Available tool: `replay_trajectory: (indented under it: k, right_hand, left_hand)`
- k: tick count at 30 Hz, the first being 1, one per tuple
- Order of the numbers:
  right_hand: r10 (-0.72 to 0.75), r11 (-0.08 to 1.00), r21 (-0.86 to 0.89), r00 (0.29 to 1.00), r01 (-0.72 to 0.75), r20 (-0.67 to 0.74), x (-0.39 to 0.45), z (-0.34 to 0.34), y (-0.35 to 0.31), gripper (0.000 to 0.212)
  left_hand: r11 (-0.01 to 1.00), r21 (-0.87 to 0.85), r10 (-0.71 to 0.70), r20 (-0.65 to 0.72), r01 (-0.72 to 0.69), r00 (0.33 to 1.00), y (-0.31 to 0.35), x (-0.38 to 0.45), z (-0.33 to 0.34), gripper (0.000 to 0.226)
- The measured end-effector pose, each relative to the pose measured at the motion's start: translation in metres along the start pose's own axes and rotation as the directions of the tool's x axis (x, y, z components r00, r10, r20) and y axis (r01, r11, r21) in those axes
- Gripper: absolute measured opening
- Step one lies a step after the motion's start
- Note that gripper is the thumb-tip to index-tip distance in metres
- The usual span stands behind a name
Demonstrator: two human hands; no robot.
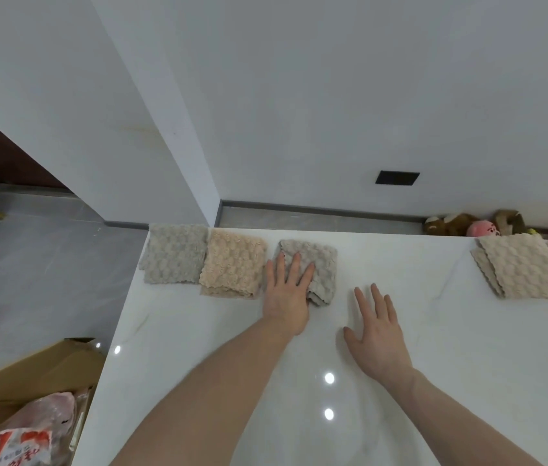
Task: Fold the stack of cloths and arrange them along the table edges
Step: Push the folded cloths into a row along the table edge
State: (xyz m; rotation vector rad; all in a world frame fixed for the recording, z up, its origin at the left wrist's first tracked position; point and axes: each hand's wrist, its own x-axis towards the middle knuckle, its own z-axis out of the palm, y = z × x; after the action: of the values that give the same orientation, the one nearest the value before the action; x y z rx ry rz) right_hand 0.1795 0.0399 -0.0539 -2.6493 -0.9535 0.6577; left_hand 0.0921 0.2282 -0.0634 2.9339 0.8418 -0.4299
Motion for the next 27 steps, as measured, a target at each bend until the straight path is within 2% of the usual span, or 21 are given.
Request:
replay_trajectory:
  k: [4,8,11,14,18,23,27]
  right_hand:
    - [-0.031,1.0,-0.004,0.999,0.031,0.015,0.01,-0.002,-0.005,0.083]
    - [-0.088,0.995,0.043,0.994,0.086,0.065,0.019,-0.001,-0.02,0.082]
    - [-0.133,0.989,0.085,0.985,0.125,0.106,0.026,0.001,-0.037,0.084]
    - [-0.178,0.983,0.069,0.974,0.169,0.139,0.036,0.014,-0.05,0.086]
    - [-0.137,0.99,0.052,0.976,0.13,0.17,0.049,0.031,-0.055,0.089]
    - [-0.113,0.992,0.078,0.982,0.102,0.15,0.066,0.018,-0.067,0.09]
    - [-0.113,0.992,0.068,0.979,0.102,0.172,0.085,0.012,-0.066,0.098]
  left_hand:
    - [0.998,-0.02,-0.065,0.024,0.066,0.998,-0.015,0.008,-0.001,0.081]
    - [0.992,-0.122,-0.04,-0.031,0.036,0.999,-0.03,-0.008,-0.001,0.089]
    - [0.942,-0.292,-0.178,-0.013,0.166,0.984,-0.04,-0.033,0.005,0.099]
    - [0.877,-0.386,-0.287,0.058,0.287,0.956,-0.051,-0.052,0.019,0.106]
    - [0.895,-0.354,-0.254,0.089,0.269,0.963,-0.055,-0.051,0.025,0.1]
    - [0.797,-0.501,-0.324,0.118,0.338,0.939,-0.04,-0.022,0.004,0.099]
    - [0.808,-0.475,-0.301,0.175,0.348,0.937,-0.046,-0.016,-0.003,0.101]
